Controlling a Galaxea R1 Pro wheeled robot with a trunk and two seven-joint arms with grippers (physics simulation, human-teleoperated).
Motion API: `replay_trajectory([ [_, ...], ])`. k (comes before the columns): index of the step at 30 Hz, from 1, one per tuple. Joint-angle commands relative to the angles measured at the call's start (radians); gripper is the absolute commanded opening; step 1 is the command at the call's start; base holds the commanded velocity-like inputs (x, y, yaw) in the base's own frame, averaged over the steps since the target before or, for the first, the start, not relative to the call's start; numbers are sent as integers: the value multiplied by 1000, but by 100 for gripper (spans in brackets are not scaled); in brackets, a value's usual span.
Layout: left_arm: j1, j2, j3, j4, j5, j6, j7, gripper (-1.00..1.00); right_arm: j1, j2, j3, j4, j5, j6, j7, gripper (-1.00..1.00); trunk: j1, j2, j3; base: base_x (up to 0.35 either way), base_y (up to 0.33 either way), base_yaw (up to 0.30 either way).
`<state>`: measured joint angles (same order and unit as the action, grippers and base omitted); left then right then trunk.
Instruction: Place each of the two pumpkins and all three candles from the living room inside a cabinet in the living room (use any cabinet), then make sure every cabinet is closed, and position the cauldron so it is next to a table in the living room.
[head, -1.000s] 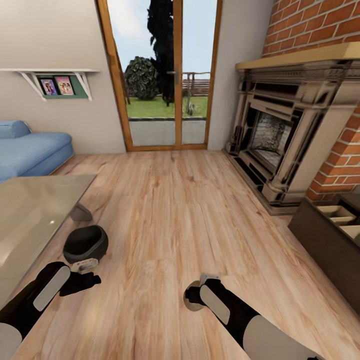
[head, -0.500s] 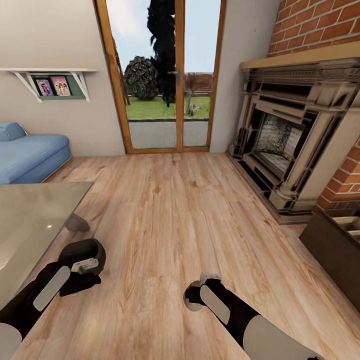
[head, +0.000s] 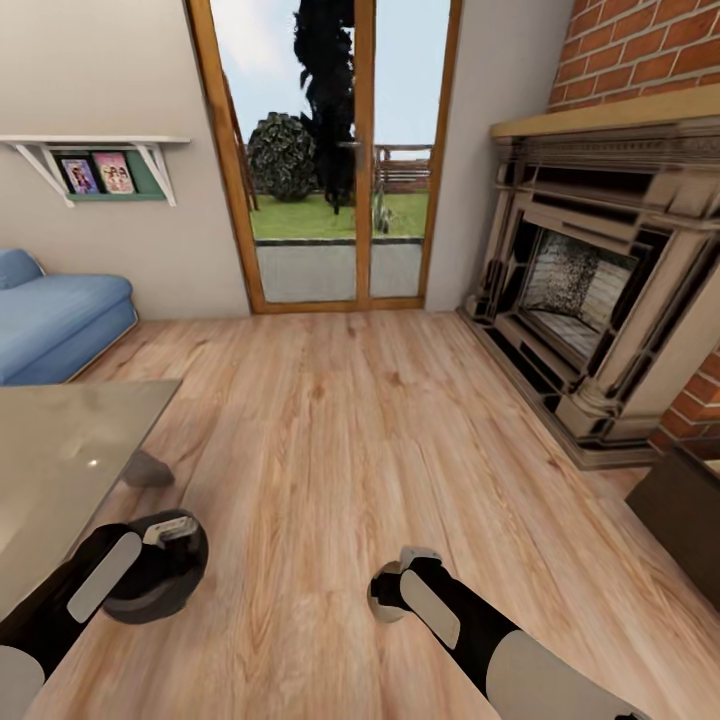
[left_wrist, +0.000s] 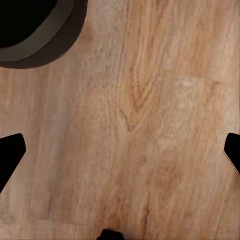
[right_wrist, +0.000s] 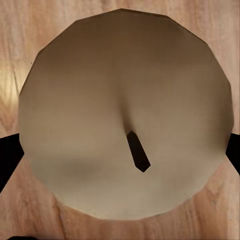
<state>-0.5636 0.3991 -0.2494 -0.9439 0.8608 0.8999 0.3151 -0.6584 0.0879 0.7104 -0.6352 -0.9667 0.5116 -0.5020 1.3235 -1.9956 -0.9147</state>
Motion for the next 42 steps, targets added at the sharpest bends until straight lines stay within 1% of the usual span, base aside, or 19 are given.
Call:
replay_trajectory([
  [1,-1,1,-4,-1,10,1,10,100,-1,0,4,-1,-7,1,-9,-100,0,0,-1,333,119,-120],
  [10,-1,1,-4,-1,10,1,10,100,-1,0,4,-1,-7,1,-9,-100,0,0,-1,327,113,-239],
  [15,-1,1,-3,-1,10,1,10,100,-1,0,4,-1,-7,1,-9,-100,0,0,-1,187,21,-276],
  [42,-1,2,-2,-1,12,1,9,100,-1,-2,3,0,-12,1,-9,-100,0,0,-1,6,0,-278],
])
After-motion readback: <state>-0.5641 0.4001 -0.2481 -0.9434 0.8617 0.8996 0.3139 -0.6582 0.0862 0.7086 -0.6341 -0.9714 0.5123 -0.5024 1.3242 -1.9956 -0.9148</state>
